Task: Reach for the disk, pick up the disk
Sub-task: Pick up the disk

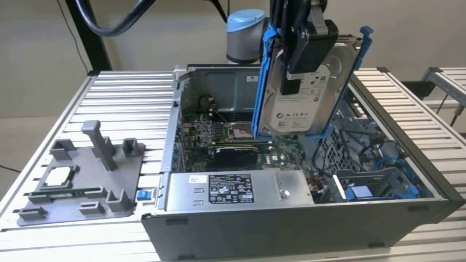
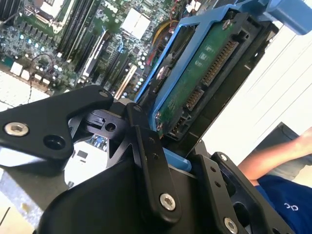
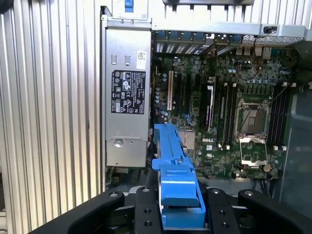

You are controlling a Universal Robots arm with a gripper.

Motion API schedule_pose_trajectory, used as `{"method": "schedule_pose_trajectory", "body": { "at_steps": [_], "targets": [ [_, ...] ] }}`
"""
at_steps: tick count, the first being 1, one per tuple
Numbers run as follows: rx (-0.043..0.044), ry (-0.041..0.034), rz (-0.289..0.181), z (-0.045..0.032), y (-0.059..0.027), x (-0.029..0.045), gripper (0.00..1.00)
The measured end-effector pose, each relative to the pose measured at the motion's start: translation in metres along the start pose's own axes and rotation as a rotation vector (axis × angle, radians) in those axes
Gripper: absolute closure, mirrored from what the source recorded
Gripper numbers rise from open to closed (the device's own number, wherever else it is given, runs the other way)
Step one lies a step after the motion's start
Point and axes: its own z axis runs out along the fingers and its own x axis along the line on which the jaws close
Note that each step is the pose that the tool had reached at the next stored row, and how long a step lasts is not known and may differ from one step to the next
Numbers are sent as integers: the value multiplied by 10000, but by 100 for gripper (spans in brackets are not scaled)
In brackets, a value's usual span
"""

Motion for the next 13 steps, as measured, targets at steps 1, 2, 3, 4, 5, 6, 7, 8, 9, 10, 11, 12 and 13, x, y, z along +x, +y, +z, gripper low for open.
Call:
{"method": "schedule_pose_trajectory", "body": {
  "at_steps": [1, 2, 3, 4, 5, 6, 7, 8, 9, 10, 11, 12, 13],
  "targets": [
    [0, 0, 3, 0, 0, 0, 100],
    [0, 0, 3, 0, 0, 0, 100],
    [0, 0, 5, 0, 0, 0, 100],
    [0, 0, 5, 0, 0, 0, 100],
    [0, 0, 5, 0, 0, 0, 100],
    [0, 0, 6, 0, 0, 0, 100],
    [0, 1, 6, 0, 0, 0, 100],
    [0, 1, 7, 3, 0, 1, 100],
    [0, -1, 6, 6, 0, 4, 100],
    [1, -2, 5, 9, -4, 9, 100],
    [0, 0, 5, 10, -8, 13, 100],
    [0, 1, 6, 12, -15, 19, 100],
    [0, -1, 5, 17, -28, 24, 100]
  ]
}}
